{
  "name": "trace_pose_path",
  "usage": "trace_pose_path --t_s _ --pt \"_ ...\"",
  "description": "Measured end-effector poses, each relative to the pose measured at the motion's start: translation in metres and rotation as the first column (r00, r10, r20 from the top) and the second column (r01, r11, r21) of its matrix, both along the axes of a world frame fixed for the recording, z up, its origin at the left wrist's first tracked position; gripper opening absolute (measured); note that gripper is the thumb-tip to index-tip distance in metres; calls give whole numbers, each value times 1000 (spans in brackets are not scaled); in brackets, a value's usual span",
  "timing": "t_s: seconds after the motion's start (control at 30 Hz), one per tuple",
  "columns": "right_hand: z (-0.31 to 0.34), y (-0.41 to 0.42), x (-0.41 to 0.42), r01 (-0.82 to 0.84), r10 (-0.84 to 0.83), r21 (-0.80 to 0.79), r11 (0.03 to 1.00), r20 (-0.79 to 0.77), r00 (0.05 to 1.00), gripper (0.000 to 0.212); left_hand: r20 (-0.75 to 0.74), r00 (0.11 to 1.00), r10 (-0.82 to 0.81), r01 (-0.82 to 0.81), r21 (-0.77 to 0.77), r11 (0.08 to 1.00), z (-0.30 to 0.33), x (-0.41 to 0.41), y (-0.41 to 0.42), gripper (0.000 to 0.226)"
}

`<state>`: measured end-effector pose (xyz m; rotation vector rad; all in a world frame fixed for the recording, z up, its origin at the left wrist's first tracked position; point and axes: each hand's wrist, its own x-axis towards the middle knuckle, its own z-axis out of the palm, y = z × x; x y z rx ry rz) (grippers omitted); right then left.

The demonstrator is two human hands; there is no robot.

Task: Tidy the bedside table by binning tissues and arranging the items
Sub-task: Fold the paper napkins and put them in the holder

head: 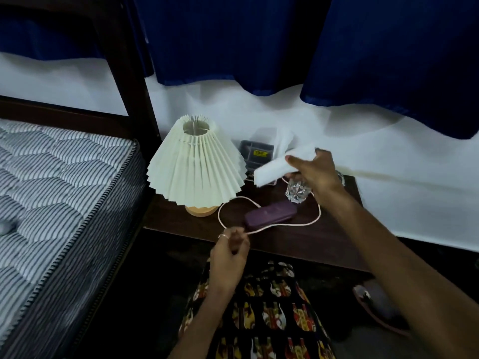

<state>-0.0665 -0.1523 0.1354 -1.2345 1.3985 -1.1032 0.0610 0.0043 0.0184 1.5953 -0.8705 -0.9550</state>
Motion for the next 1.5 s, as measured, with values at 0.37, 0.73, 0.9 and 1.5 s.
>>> trace_pose_path --t_s 0.37,0.73,0.9,1.5 --pt "-33 -135 69 -22 8 -58 998 -232 973 7 501 806 -317 157 335 929 -18 1 -20 24" --pt "-56 -164 95 -235 154 -80 969 -549 821 30 526 725 -445 214 442 871 -11 -7 -25 28" --pt "-62 -159 101 -259 134 -129 957 -597 791 46 522 725 -449 214 449 868 -11 -7 -26 27" --pt "-30 -35 -105 202 -296 -261 944 -395 870 17 605 707 -368 141 388 911 -14 -13 -16 19"
